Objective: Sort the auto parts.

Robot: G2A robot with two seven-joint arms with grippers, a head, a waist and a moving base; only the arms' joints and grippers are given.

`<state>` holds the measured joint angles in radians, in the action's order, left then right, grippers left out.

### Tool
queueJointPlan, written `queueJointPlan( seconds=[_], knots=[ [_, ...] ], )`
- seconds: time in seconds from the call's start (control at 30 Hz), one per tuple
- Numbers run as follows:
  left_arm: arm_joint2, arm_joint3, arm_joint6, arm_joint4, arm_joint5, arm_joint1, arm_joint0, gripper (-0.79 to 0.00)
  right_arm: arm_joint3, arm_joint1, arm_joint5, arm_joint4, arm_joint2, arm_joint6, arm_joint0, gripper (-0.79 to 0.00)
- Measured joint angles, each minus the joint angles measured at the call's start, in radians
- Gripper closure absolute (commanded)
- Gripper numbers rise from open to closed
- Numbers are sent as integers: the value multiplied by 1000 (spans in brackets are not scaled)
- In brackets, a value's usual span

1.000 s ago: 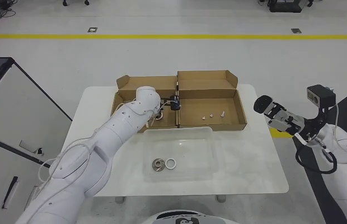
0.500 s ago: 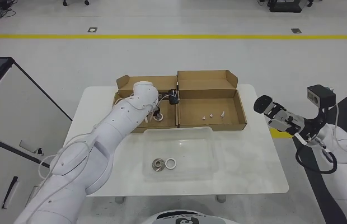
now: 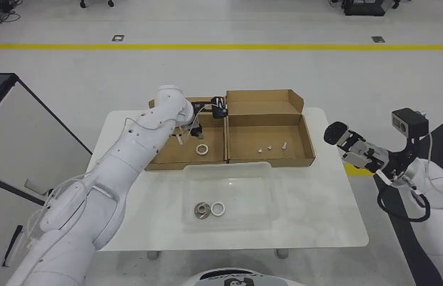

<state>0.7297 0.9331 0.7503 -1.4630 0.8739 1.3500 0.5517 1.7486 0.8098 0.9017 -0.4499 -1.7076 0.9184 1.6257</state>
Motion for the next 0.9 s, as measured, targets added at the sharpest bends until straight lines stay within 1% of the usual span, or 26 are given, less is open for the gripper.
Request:
queueJointPlan(
  seconds=[0.13, 0.23, 0.27, 0.33, 0.8, 0.9],
  knots=[
    [115, 200, 117, 65, 69, -58, 98, -785, 0, 0, 0, 0, 0, 0, 0, -785],
    [173, 328, 128, 113, 72, -98, 184, -785, 0, 0, 0, 0, 0, 0, 0, -785],
    [183, 354, 124, 134, 73, -107, 204, -785, 0, 0, 0, 0, 0, 0, 0, -785],
    [190, 371, 121, 155, 74, -114, 217, -785, 0, 0, 0, 0, 0, 0, 0, -785],
    [189, 366, 120, 149, 73, -113, 217, -785, 0, 0, 0, 0, 0, 0, 0, -785],
    [195, 390, 119, 159, 61, -118, 236, -785, 0, 0, 0, 0, 0, 0, 0, -785]
  ],
)
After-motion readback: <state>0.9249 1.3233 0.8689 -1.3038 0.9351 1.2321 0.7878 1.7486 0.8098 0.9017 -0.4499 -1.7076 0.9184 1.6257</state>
